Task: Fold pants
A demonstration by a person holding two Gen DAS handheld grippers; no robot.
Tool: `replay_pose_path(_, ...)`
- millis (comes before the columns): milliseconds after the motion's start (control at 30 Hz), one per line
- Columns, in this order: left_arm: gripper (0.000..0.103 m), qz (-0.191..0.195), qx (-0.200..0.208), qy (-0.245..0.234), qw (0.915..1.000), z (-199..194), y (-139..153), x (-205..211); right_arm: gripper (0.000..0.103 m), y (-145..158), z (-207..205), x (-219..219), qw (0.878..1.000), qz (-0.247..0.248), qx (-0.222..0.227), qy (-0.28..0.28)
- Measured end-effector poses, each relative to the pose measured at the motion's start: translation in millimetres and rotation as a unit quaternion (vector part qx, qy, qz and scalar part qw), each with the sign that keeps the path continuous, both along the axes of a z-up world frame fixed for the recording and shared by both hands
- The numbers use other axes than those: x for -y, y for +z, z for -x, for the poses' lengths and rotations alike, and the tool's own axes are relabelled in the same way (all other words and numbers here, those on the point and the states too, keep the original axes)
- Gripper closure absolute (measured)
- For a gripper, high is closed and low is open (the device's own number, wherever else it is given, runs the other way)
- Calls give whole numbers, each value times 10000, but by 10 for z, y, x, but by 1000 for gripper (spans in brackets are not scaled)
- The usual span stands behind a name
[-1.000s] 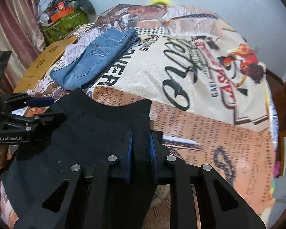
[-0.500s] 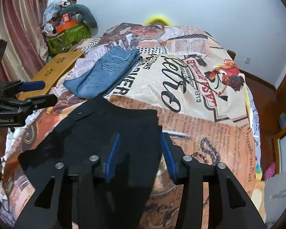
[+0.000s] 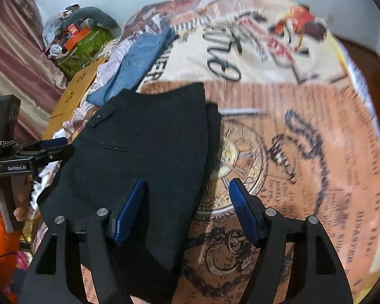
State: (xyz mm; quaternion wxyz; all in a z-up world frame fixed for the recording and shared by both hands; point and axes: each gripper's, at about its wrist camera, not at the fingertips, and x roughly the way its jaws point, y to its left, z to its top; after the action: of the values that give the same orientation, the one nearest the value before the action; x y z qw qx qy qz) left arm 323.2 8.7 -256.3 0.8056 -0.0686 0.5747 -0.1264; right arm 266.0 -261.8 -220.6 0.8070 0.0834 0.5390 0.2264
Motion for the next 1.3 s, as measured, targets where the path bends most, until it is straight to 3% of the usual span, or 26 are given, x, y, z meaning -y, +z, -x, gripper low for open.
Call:
replay_pose_path(233,8,347,-541,-337,9974,-223,-204,175,31,-133,-117,-15,9987,-414,-269,102)
replay_pose_path(433,4,798,-992,-324,9913,-378,-347,119,29,-177,-172,-51,9968,-629,-375,319)
replay_pose_path(567,5,867,-1089,-333,9897,-431,-368,136,36,-216,-220,-75,9943,-861,-499,392)
replay_pose_path(667,11,829,-1051,-442,9900,-443,-335,208,48,-234,-229,-81,9923,-1015,-599,388)
replay_pose_path(833,34,833,-764,-554,9920,-366,-230,255,61,-189,-175,-90,9931,-967,-517,409)
replay_pose_path(1000,44,708,-474,-570,9947,-169,-105,239,76,-64,-61,-113,9952,-818,-266,467)
replay_pose_path(1133,57,584,-138,-541,9967,71,6,211,79,42,116,-127,9956,-734,-73,580)
replay_pose_path(1300,66,461,145,-541,9974,312,170,170,82,178,329,-176,9957,-705,148,580)
